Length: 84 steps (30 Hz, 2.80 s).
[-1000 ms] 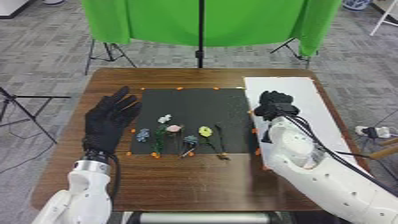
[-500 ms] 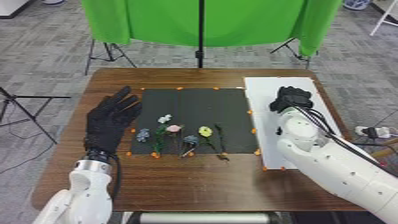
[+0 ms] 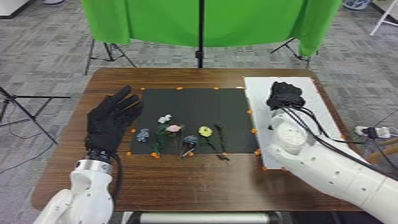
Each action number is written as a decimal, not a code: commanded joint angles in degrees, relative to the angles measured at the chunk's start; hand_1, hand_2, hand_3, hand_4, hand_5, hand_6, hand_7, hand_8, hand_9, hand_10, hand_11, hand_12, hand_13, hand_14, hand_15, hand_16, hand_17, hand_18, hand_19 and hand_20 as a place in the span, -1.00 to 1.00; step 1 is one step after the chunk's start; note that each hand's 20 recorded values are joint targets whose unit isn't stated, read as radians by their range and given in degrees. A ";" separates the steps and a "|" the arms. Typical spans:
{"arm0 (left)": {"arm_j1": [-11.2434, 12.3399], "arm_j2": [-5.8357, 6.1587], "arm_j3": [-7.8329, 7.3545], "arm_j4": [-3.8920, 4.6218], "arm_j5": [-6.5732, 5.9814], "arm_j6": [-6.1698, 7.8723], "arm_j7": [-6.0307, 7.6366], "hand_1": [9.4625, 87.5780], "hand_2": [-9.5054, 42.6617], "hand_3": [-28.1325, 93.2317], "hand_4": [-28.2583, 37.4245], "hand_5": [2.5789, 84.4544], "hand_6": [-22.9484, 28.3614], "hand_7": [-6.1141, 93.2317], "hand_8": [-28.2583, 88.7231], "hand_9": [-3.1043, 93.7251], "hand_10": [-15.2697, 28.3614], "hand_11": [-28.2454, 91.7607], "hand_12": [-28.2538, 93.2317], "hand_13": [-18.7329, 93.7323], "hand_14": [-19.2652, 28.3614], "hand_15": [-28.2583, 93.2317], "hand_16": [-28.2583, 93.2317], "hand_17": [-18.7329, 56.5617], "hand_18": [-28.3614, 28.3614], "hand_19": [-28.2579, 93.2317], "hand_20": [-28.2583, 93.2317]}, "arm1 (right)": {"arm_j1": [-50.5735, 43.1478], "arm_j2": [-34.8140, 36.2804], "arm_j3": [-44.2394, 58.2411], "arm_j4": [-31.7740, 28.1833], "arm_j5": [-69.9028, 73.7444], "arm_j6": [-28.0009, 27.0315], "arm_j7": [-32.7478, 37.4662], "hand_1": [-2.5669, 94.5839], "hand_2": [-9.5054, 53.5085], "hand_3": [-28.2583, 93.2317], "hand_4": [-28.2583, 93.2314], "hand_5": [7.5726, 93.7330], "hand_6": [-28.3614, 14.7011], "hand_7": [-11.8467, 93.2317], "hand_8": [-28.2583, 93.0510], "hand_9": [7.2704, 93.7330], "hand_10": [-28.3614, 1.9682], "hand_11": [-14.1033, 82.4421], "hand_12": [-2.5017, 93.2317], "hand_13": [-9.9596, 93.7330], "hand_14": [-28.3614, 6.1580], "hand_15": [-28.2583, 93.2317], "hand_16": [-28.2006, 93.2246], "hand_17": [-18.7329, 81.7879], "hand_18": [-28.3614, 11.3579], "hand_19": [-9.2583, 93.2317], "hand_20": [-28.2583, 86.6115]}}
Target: Arrange flowers
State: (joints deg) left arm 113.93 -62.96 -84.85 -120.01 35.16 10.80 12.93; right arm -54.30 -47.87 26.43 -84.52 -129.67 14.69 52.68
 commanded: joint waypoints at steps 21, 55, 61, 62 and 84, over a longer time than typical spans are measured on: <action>1.01 -1.99 -1.46 0.27 1.36 -1.24 -2.18 -0.66 -0.29 0.77 -1.00 -0.04 0.34 -0.64 -0.67 -0.18 0.63 -0.09 -0.37 -0.20 0.93 0.27 -0.69 -0.70 0.90 0.41 -0.23 | -26.37 0.50 17.23 -27.51 -4.40 -12.25 -14.90 -0.07 -1.00 0.68 -1.00 0.70 0.34 -0.50 -0.51 0.90 0.23 -0.06 -0.53 0.64 0.17 0.64 -0.22 0.00 -0.86 1.00 0.46; 2.20 -2.22 -1.55 3.23 2.05 -3.78 -0.94 -0.73 -0.33 0.76 -1.00 -0.07 0.15 -0.71 -0.66 -0.22 0.49 -0.19 -0.38 -0.21 0.91 0.22 -0.68 -0.71 0.91 0.37 -0.24 | -44.31 -13.29 55.89 -28.53 83.00 -9.18 -43.98 -0.56 -0.56 0.77 -1.00 -0.06 0.40 -0.50 -0.74 -0.04 -0.21 -0.46 -0.69 -0.09 -0.51 -0.06 -0.31 -0.49 -0.75 0.20 -0.03; 3.85 -2.34 -1.83 3.16 3.71 -3.38 -0.83 -0.75 -0.34 0.75 -1.00 -0.12 0.11 -0.70 -0.67 -0.25 0.46 -0.22 -0.37 -0.21 0.90 0.20 -0.66 -0.72 0.91 0.35 -0.24 | -44.52 -15.44 56.76 -27.32 84.12 -11.71 -43.76 -0.62 -0.51 0.74 -1.00 -0.16 0.46 -0.54 -0.72 -0.14 -0.14 -0.54 -0.68 -0.16 -0.55 -0.18 -0.24 -0.56 -0.87 0.11 -0.08; 3.86 -2.50 -1.84 3.25 3.96 -3.34 -0.61 -0.75 -0.34 0.75 -1.00 -0.12 0.11 -0.70 -0.67 -0.25 0.45 -0.22 -0.37 -0.21 0.89 0.19 -0.66 -0.72 0.91 0.35 -0.24 | -44.65 -15.12 56.70 -27.14 83.88 -11.98 -44.06 -0.62 -0.50 0.74 -1.00 -0.17 0.47 -0.54 -0.72 -0.14 -0.13 -0.54 -0.67 -0.17 -0.54 -0.19 -0.24 -0.57 -0.89 0.10 -0.09; 4.33 -4.02 -3.13 3.70 5.09 -4.73 -1.60 -0.76 -0.34 0.75 -1.00 -0.16 0.10 -0.68 -0.67 -0.22 0.48 -0.20 -0.34 -0.21 0.88 0.17 -0.63 -0.72 0.97 0.33 -0.22 | -48.39 -14.84 57.50 -27.17 84.60 -11.09 -45.37 -0.63 -0.49 0.73 -1.00 -0.16 0.50 -0.51 -0.73 -0.05 -0.13 -0.48 -0.66 -0.09 -0.48 -0.11 -0.21 -0.59 -0.88 0.09 -0.09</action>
State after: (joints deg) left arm 117.09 -65.86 -87.45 -116.43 39.83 7.48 13.15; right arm -101.23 -62.18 83.34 -111.51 -46.36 3.11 6.97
